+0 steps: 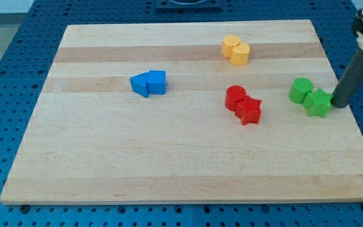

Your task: Push the green star to the bottom of the green circle

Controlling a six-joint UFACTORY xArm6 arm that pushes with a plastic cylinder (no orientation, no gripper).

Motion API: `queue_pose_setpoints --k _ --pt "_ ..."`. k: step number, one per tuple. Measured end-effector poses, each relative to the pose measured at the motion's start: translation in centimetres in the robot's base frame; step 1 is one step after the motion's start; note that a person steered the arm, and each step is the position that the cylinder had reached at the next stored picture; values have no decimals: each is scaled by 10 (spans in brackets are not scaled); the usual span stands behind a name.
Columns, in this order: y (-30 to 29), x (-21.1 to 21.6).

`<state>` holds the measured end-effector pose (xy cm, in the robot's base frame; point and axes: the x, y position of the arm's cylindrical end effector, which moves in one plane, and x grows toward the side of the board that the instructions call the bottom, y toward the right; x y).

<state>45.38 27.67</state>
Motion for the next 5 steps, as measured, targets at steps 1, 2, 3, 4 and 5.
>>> queue_pose_setpoints --k 1,2,3,4,5 --pt "-2 8" --pt "-9 8" --pt "-30 8" --pt "-31 8" --pt "-38 9"
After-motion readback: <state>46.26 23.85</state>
